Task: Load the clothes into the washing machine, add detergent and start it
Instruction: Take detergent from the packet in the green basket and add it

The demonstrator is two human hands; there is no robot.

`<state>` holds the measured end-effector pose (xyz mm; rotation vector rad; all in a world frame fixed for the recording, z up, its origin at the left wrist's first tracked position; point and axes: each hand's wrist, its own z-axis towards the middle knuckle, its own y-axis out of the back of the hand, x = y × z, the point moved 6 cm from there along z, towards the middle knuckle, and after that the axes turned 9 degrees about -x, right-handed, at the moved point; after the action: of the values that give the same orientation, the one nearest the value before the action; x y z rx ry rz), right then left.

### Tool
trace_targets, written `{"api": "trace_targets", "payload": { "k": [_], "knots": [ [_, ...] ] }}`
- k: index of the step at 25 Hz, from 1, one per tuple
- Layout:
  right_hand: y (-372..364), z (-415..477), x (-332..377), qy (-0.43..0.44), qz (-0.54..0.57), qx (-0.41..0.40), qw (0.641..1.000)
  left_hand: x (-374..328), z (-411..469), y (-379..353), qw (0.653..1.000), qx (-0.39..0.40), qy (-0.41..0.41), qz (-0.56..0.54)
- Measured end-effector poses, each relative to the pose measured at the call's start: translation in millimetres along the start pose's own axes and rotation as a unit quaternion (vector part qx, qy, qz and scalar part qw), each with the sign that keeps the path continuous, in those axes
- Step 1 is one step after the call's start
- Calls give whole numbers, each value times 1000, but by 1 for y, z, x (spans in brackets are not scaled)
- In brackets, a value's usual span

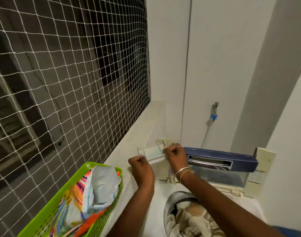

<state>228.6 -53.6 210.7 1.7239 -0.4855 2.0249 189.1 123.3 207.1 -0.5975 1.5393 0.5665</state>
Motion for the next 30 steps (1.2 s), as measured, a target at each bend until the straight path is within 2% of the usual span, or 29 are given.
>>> {"api": "trace_targets", "payload": {
  "k": [6,10,14,21,30],
  "knots": [
    [68,-30,-29,-30,-13,-58,998,20,-36,1,993,104,-25,41],
    [118,-47,-41,-69,-14,-98,993,35,-67,-12,974,203,-68,76],
    [157,-53,-50,-66,-26,-110,991,51,-95,-31,952,272,-91,107],
    [198,-36,-87,-75,-26,-129,988,85,-118,-81,935,306,-99,147],
    [227,-9,-164,-115,-92,-44,988,141,-141,-121,929,301,-101,191]
  ]
}}
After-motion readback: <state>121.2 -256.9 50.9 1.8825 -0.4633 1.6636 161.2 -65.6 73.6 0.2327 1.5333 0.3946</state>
